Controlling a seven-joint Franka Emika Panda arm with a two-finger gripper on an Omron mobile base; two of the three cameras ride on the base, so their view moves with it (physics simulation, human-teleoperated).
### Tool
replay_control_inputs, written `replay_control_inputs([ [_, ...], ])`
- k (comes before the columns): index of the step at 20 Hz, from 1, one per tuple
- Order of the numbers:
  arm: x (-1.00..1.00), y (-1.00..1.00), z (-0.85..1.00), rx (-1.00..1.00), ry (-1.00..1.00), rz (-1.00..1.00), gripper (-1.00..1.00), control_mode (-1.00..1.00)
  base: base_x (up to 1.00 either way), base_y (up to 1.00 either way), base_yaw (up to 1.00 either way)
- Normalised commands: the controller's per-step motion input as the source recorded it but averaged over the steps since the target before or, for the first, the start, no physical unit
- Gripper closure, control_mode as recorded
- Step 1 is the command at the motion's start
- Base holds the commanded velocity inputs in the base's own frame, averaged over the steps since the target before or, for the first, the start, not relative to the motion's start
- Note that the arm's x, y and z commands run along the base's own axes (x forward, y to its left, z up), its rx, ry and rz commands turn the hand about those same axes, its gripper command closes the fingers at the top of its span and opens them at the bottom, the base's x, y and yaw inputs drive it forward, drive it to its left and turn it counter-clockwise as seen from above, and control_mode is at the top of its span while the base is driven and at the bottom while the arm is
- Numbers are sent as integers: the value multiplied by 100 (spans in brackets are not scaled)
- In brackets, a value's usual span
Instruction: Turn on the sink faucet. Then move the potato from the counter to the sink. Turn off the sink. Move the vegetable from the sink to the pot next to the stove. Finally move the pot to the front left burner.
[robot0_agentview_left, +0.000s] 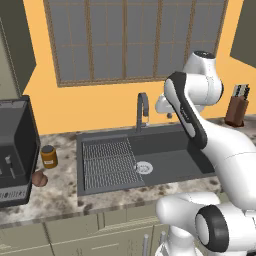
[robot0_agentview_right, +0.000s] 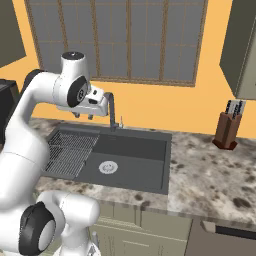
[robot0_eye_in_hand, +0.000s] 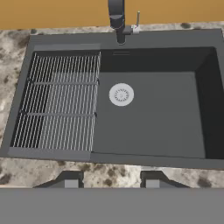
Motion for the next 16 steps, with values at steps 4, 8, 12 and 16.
replay_control_inputs([
  [4, -3, -21, -1, 1, -4, 7, -100, -100, 0, 0, 0],
  [8, -16, -71, -10, 6, -10, 16, -100, -100, 0, 0, 0],
  [12, 0, -75, -22, 8, -7, 22, -100, -100, 0, 0, 0],
  [16, 3, -54, -20, 7, -2, 22, -100, -100, 0, 0, 0],
])
